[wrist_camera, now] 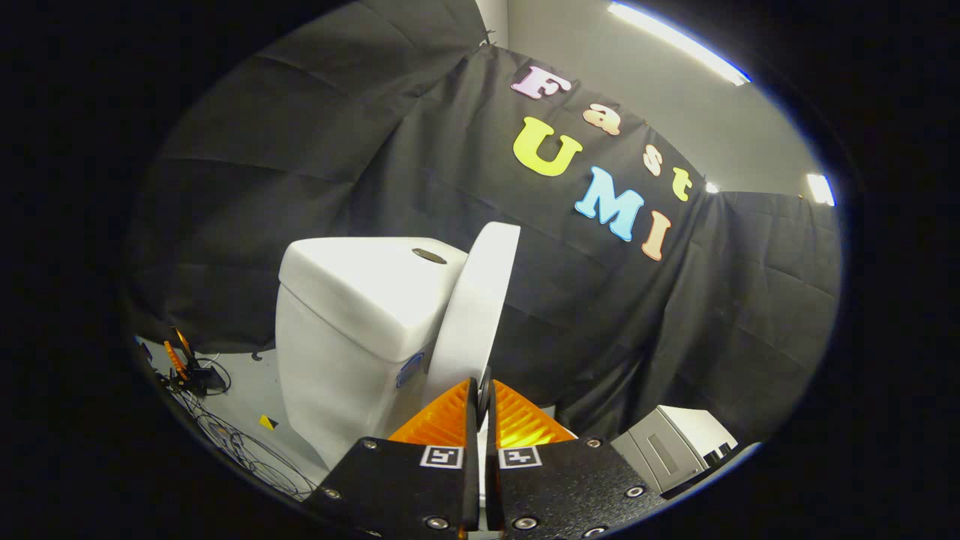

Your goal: Open the toilet lid.

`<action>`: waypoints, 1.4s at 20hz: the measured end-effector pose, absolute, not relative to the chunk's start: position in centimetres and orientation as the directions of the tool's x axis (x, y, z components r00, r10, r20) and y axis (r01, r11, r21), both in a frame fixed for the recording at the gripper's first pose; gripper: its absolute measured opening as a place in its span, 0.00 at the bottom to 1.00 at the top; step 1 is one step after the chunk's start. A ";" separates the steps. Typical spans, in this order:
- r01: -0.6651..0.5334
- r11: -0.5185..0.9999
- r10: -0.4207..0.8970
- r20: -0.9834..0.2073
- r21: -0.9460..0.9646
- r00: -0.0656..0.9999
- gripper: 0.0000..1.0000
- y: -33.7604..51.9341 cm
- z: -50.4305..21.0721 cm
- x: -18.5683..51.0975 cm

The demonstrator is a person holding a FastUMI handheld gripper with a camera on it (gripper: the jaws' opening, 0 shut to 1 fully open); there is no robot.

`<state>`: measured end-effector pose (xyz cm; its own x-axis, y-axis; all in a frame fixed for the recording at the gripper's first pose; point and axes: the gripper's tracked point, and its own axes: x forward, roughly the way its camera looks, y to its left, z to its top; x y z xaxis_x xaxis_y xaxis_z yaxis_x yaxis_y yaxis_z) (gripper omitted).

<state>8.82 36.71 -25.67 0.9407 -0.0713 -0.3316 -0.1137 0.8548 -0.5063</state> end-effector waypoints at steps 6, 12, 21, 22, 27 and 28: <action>-0.314 0.818 0.118 -0.393 -0.482 0.912 0.59 39.5 -25.5 7.1; -0.421 0.849 0.315 -0.334 -0.319 0.888 0.95 41.1 -18.5 4.2; -0.313 0.949 0.314 -0.148 0.032 0.938 0.95 28.7 -5.2 3.7; -0.289 0.955 0.295 -0.120 0.069 0.948 0.95 26.7 -3.6 3.6; -0.165 0.977 0.171 -0.032 0.133 0.985 0.94 16.5 0.3 0.2; -0.147 0.981 0.152 -0.022 0.129 0.988 0.94 15.1 0.5 -0.7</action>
<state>-0.74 15.05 0.47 0.9882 0.1515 -0.0224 -0.1474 0.9807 0.1286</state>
